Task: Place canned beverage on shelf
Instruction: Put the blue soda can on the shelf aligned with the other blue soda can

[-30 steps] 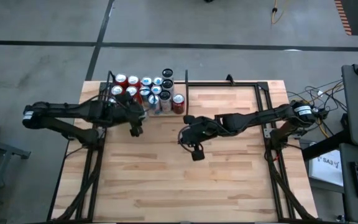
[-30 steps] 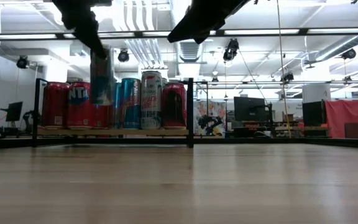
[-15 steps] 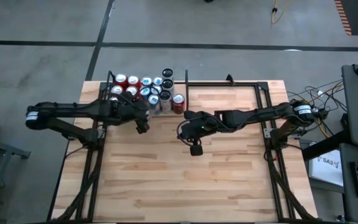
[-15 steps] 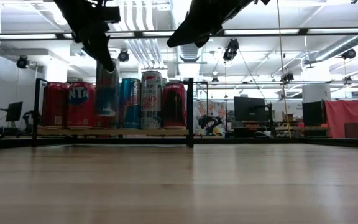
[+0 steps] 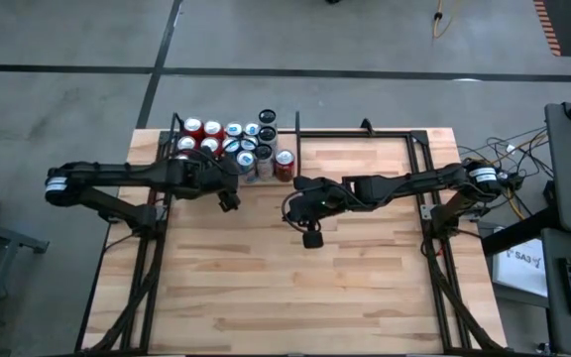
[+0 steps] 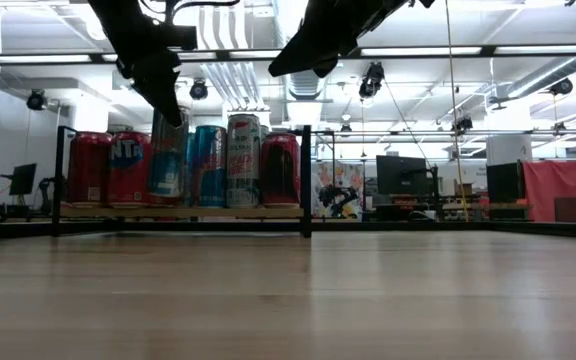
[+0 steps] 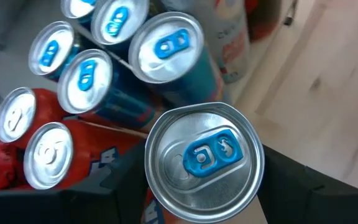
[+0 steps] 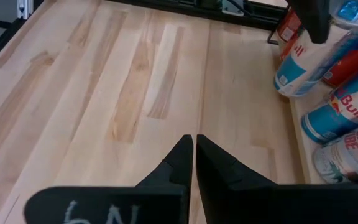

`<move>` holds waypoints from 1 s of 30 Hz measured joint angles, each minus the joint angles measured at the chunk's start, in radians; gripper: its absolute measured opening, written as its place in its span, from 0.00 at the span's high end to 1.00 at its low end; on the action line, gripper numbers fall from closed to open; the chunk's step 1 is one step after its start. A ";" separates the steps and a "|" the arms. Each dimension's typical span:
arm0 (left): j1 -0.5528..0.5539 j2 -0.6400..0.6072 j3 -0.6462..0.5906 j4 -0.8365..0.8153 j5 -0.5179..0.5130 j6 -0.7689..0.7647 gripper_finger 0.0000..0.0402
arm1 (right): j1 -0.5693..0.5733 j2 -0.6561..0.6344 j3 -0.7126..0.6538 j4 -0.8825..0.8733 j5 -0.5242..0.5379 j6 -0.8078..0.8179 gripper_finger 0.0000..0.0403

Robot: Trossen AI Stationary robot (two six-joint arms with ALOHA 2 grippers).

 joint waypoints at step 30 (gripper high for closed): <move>0.084 -0.010 -0.040 0.060 -0.049 -0.075 0.45 | 0.000 0.000 0.000 0.008 0.001 0.008 0.98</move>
